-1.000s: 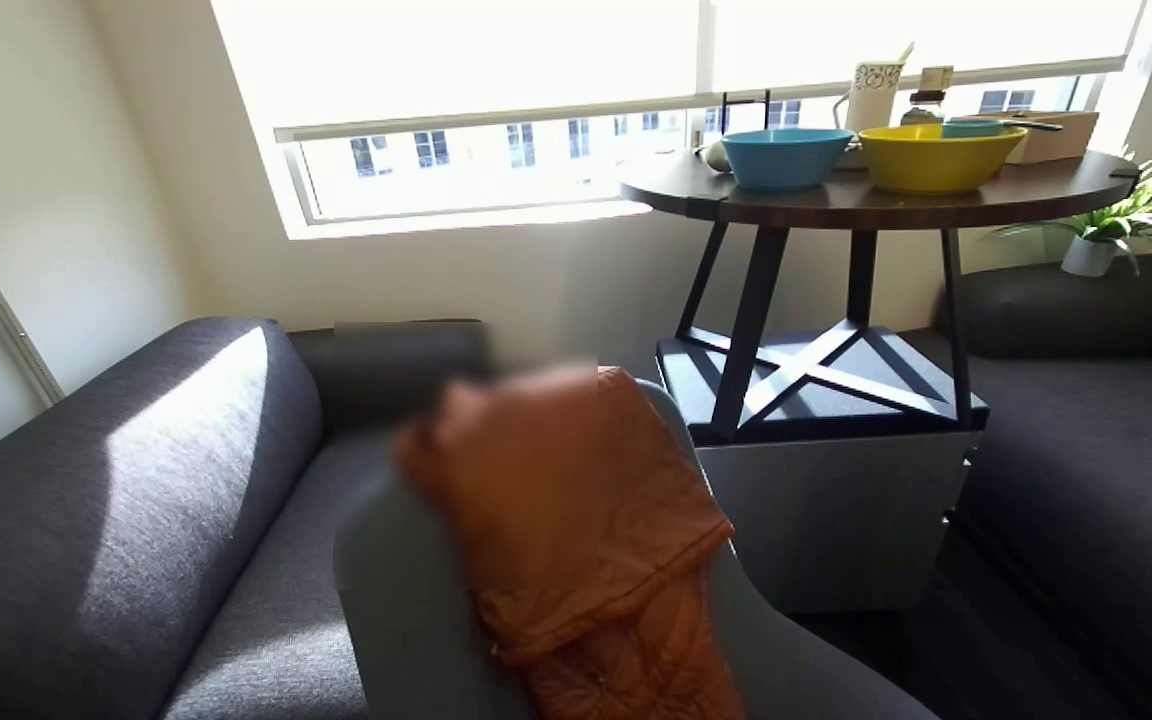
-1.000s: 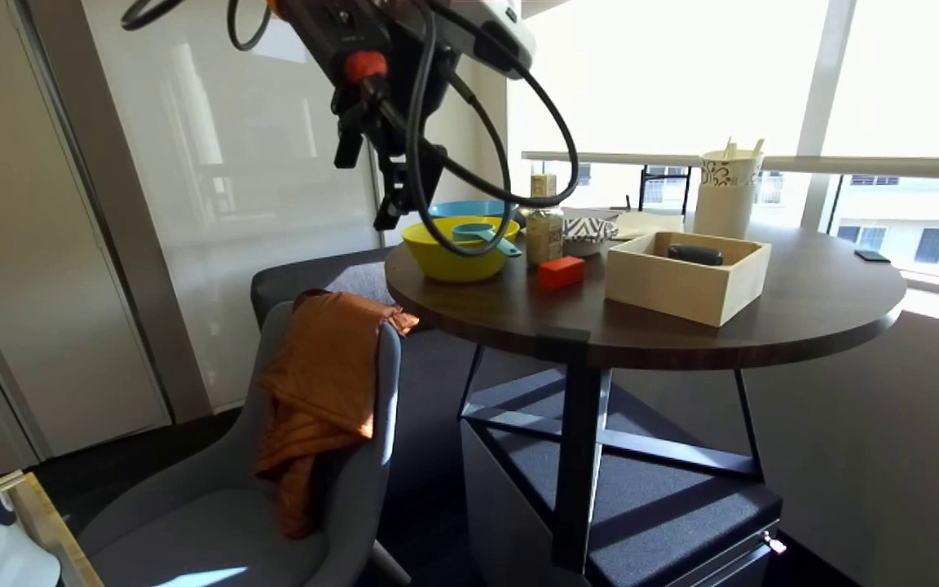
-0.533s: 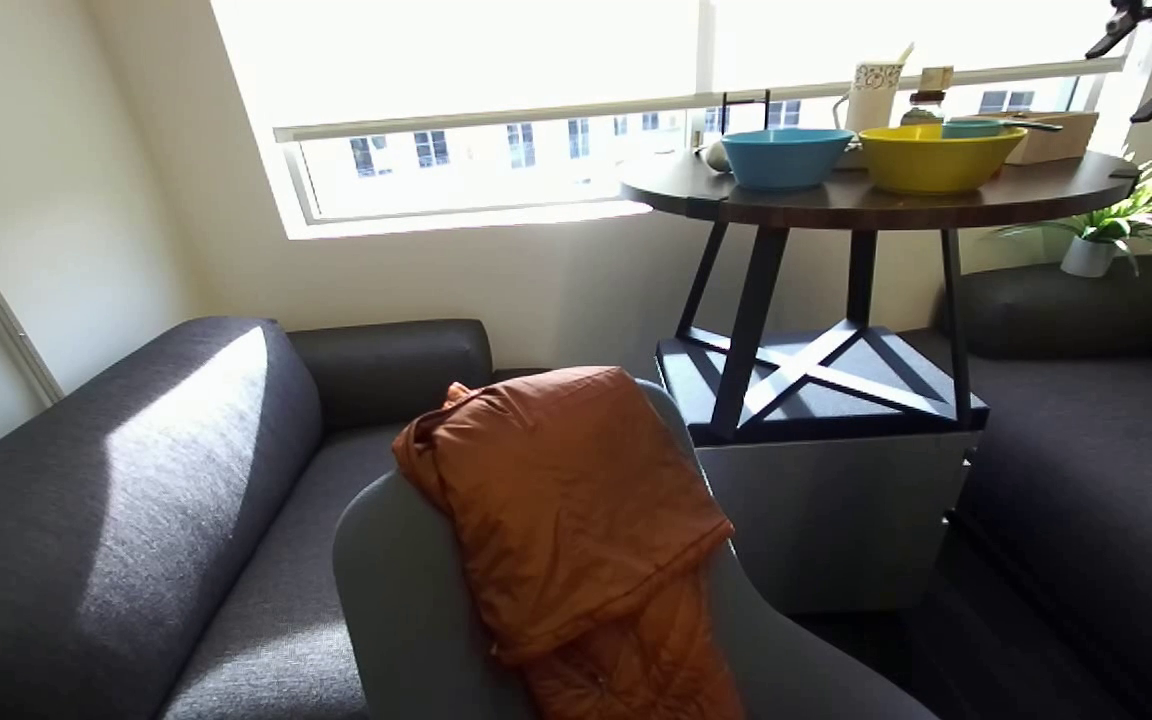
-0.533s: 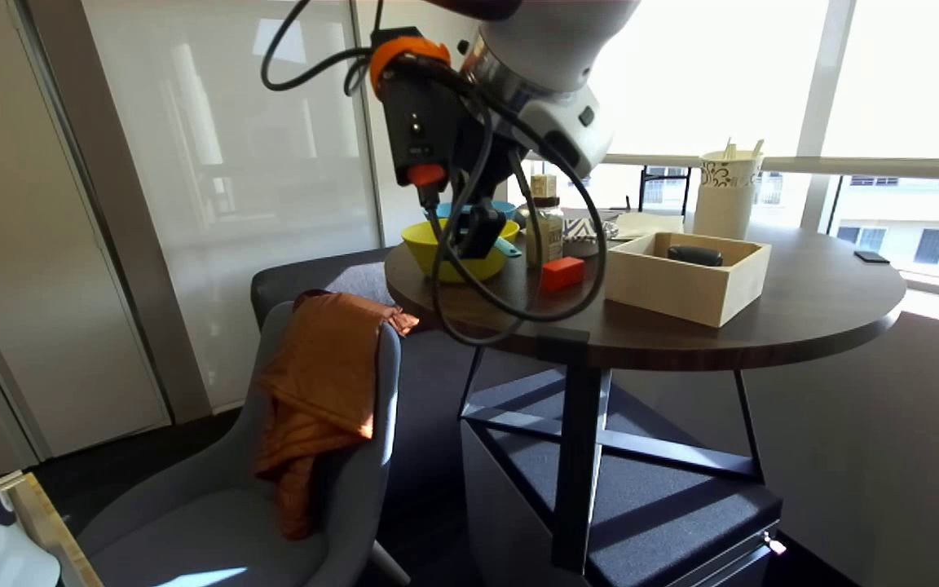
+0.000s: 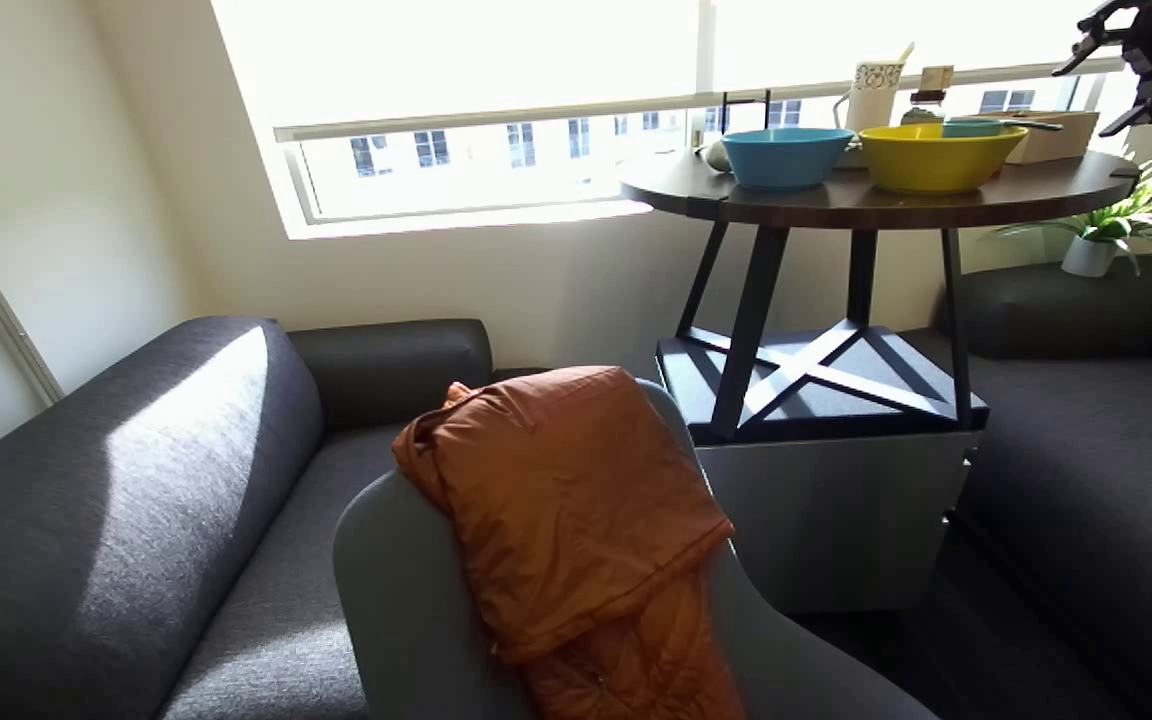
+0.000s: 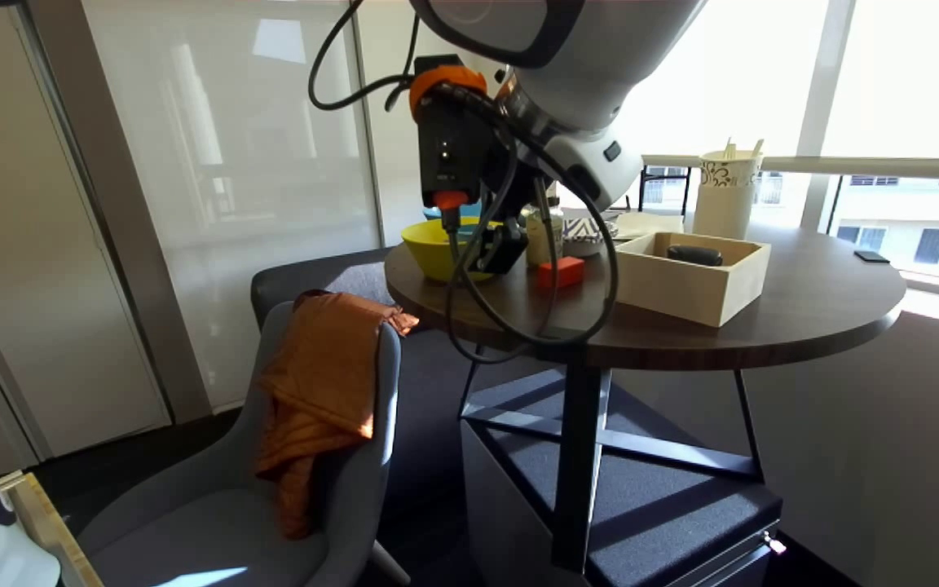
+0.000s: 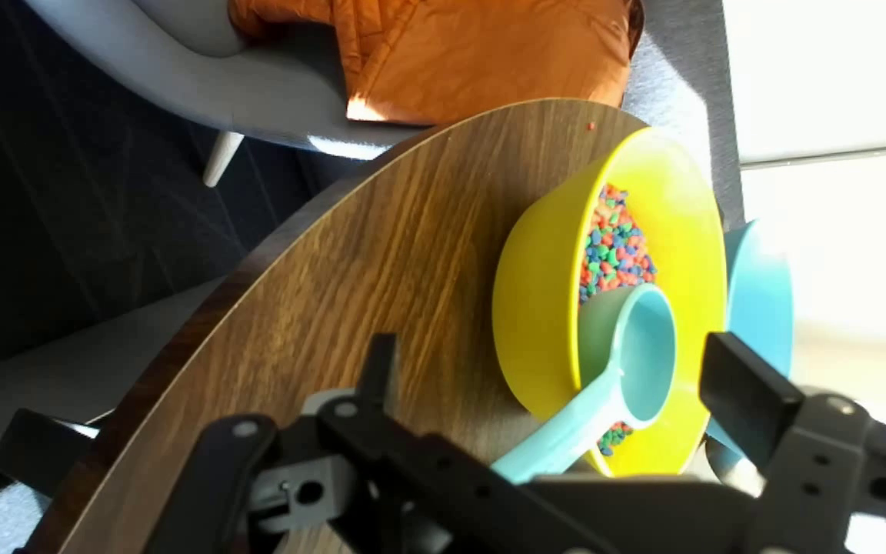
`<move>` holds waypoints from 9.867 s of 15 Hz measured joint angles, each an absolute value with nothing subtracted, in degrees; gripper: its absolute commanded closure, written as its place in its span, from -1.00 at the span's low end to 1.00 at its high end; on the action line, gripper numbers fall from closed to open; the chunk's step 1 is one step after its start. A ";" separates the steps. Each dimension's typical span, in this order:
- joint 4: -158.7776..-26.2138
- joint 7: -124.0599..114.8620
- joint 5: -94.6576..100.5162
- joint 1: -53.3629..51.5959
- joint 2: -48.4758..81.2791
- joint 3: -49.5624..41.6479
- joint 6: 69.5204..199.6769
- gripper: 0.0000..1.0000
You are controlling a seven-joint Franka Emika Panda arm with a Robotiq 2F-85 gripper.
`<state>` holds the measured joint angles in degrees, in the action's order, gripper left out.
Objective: Put one scoop of the contents of the yellow bowl in the blue bowl
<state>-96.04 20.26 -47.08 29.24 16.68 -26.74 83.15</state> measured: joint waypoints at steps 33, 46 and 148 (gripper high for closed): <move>-82.32 24.29 -66.46 45.94 34.41 -13.90 70.36 -1.00; -81.78 34.55 -76.02 49.17 38.76 -11.72 61.52 -1.00; -116.89 66.97 -6.22 12.98 -14.23 -14.15 123.17 0.82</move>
